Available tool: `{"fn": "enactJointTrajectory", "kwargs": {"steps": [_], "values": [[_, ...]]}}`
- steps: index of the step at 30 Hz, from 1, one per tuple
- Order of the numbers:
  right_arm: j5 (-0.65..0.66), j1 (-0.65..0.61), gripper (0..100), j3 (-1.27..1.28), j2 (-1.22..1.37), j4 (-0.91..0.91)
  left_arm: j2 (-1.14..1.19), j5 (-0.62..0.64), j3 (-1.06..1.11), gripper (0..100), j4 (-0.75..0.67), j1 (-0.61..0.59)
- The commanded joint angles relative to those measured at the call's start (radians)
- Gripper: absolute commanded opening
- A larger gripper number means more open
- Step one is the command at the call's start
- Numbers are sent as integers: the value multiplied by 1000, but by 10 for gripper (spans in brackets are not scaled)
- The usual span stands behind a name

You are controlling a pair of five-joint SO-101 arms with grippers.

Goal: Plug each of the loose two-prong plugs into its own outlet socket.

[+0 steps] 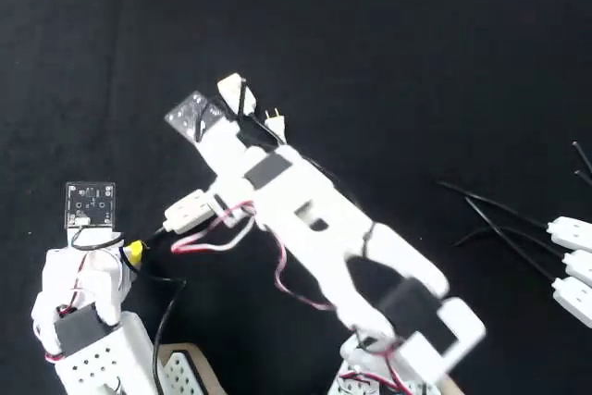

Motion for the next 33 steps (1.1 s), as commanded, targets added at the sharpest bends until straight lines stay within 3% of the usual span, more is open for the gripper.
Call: {"fn": "enactJointTrajectory", "kwargs": {"steps": [1,7,20,33], "values": [[-32,-14,11,-185,82,49,-5,15,-4,309,-2,-13],[-64,-15,11,-427,214,261,-5,46,1,209,-8,-13],[-130,-58,11,-378,289,163,-5,44,1,191,-3,-15],[-173,-63,11,-352,200,226,-5,43,1,191,-2,-13]]}}
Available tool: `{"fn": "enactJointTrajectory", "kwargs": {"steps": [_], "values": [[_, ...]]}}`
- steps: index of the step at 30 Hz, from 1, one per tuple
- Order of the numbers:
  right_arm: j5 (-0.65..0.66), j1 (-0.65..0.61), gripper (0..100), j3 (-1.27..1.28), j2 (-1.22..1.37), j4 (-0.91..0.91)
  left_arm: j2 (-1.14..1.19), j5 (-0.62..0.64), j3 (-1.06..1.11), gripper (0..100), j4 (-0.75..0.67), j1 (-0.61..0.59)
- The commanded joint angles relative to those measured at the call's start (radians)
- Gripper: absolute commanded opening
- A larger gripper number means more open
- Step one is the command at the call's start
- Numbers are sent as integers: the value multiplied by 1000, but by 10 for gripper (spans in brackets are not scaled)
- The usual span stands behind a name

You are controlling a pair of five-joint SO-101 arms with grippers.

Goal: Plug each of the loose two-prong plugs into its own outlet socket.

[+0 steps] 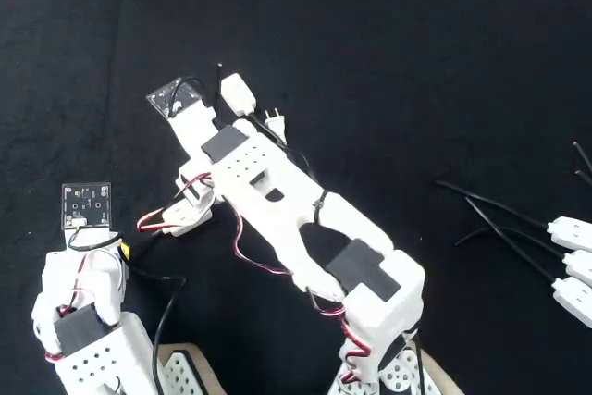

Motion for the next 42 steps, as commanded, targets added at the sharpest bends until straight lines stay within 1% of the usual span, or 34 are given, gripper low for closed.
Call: {"fn": "enactJointTrajectory", "kwargs": {"steps": [1,9,13,17,24,29,31,33,42], "values": [[-12,-12,11,25,-99,8,-3,9,-8,191,-2,-10],[-97,-29,11,104,-122,-63,-3,9,-8,192,-2,-8],[-101,-57,11,104,-124,-61,-3,9,-8,192,-2,-8],[-100,-48,11,97,-131,-61,-3,9,-7,192,-3,-8],[-98,-41,11,114,-231,-21,-3,9,-7,192,-6,-7],[-106,-72,11,197,-236,-109,-3,9,-7,192,-6,-5],[-140,-84,11,219,-220,-141,-3,9,-7,192,-5,-5],[-157,-97,11,222,-200,-152,-3,9,-7,192,-5,-5],[-160,-115,11,222,-176,-170,-3,9,-5,192,-5,-4]]}}
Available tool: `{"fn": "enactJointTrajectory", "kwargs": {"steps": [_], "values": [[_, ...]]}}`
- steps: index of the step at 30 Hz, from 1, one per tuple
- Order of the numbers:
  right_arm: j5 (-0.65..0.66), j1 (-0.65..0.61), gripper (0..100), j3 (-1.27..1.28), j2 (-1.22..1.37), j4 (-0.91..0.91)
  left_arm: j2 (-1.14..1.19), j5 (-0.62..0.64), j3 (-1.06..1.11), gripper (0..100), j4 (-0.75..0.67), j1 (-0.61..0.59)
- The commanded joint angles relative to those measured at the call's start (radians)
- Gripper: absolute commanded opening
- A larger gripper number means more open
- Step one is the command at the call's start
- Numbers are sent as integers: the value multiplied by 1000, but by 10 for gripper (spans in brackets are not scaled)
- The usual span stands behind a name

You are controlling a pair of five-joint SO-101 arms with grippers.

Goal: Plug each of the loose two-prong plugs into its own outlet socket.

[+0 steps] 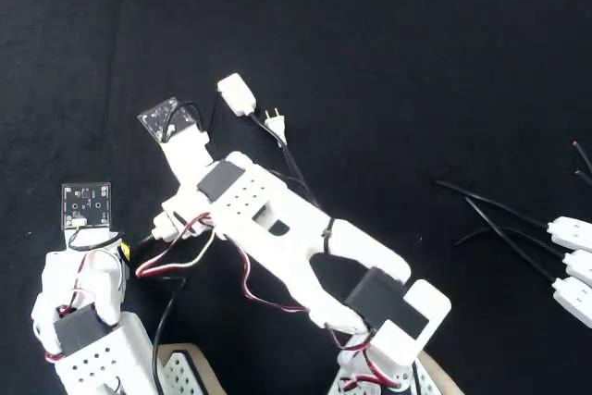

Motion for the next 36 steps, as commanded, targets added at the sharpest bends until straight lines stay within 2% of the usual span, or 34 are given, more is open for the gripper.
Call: {"fn": "enactJointTrajectory", "kwargs": {"steps": [1,12,23,36], "values": [[-12,-6,11,-5,-4,-23,-3,9,-5,192,-5,-4],[-84,-2,11,-5,5,23,-3,9,-5,192,-5,-2],[-89,34,11,-156,203,115,-3,8,2,192,-8,-2],[-60,78,11,-127,213,114,-3,8,2,192,-8,-1]]}}
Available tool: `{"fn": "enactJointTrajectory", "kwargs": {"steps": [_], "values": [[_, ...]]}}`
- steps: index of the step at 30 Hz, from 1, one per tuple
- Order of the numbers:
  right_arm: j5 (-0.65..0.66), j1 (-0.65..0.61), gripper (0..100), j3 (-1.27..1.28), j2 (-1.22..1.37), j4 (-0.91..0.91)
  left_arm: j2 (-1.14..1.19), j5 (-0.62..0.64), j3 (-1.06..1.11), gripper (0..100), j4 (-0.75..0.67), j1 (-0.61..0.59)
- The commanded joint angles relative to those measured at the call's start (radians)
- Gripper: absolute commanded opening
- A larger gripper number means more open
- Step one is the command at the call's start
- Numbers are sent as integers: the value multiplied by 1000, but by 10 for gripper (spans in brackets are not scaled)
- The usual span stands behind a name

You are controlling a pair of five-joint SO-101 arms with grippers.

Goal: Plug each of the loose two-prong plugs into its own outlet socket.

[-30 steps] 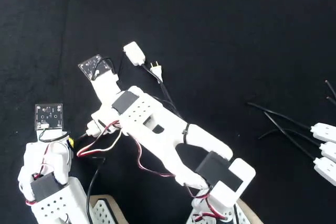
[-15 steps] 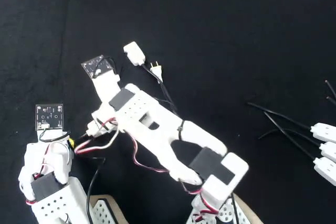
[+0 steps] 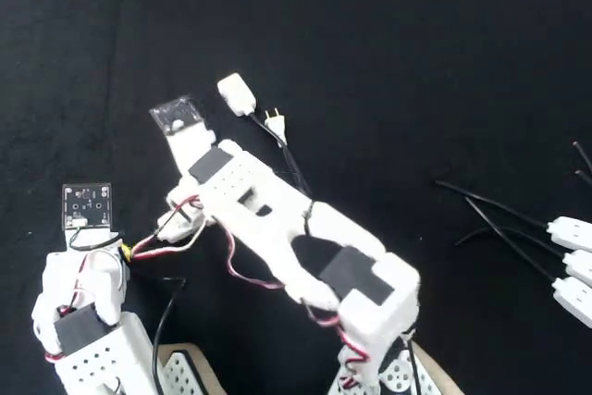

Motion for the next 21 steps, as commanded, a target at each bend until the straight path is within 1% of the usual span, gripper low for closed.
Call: {"fn": "enactJointTrajectory", "kwargs": {"steps": [1,9,11,14,18,21], "values": [[21,38,11,19,10,-5,-3,8,-7,192,-8,-1],[29,38,11,41,13,-11,-3,8,-7,192,-8,-1],[55,43,11,42,15,-9,-3,8,-7,192,-8,-1],[92,92,11,64,7,-2,-3,8,-7,192,-9,-1],[167,204,11,79,-16,69,-3,8,-2,192,-29,-1],[235,293,11,140,-73,89,-3,8,7,192,-37,-1]]}}
